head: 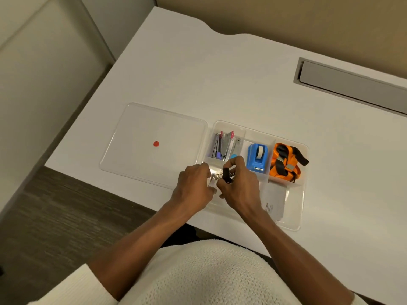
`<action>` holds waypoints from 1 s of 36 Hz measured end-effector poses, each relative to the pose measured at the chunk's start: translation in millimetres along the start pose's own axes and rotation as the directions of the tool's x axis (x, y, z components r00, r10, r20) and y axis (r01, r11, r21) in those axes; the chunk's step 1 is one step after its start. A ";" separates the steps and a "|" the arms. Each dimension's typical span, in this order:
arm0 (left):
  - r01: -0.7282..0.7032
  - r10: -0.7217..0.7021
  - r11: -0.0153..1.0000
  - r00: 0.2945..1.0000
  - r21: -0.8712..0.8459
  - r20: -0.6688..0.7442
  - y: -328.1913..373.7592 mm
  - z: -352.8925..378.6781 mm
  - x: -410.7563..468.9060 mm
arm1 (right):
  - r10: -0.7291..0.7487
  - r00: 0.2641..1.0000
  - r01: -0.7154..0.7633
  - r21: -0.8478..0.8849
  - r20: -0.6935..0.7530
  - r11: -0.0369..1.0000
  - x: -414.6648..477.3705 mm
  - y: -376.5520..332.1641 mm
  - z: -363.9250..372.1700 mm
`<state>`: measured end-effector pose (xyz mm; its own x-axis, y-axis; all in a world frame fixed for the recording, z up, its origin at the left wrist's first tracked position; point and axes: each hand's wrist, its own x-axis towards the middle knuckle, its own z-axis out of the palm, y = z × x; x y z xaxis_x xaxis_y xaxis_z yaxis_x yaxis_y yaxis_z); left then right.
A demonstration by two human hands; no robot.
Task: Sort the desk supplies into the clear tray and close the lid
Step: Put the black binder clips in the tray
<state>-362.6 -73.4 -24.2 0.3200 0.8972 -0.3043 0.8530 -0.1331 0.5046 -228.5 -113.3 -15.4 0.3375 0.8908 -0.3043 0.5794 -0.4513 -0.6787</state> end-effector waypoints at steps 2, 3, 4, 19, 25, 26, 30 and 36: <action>-0.012 0.012 0.999 1.000 -0.043 -0.003 -8.4 -5.0 0.2 | -0.001 1.000 0.001 -0.035 -0.003 0.999 -0.9 -1.0 5.1; -0.016 0.016 0.998 1.000 -0.063 -0.004 -13.1 -8.0 0.7 | -0.008 1.000 0.008 -0.063 -0.007 0.998 -1.0 -2.1 8.0; -0.019 0.018 0.997 1.000 -0.081 -0.005 -18.2 -11.3 1.3 | -0.023 1.000 0.021 -0.099 -0.013 0.995 -0.9 -3.3 10.9; 0.140 -0.160 0.979 0.977 -0.146 -0.139 -105.7 -80.8 30.2 | -0.087 0.993 0.053 -0.373 -0.076 0.926 -6.9 -31.2 29.2; 0.233 -0.252 0.967 0.933 -0.103 -0.258 -141.4 -107.8 47.7 | -0.104 0.983 0.063 -0.255 -0.151 0.965 -6.0 -44.8 24.0; 0.248 -0.264 0.965 0.924 -0.090 -0.279 -147.3 -111.3 50.6 | -0.117 0.982 0.085 -0.209 -0.148 0.974 -5.0 -48.9 25.2; 0.292 -0.290 0.955 0.898 -0.044 -0.333 -167.4 -121.1 61.8 | -0.195 0.978 0.185 -0.117 -0.079 0.976 0.8 -66.5 37.1; 0.393 -0.365 0.919 0.879 0.035 -0.306 -186.0 -123.1 74.7 | -0.254 0.961 0.274 -0.283 0.106 0.919 13.7 -91.0 75.1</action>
<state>-548.1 70.3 -41.4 -0.1563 0.9664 -0.2042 0.9238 0.2162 0.3159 -332.3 -56.1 -7.9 0.0989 0.9766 -0.1912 0.8349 -0.1859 -0.5180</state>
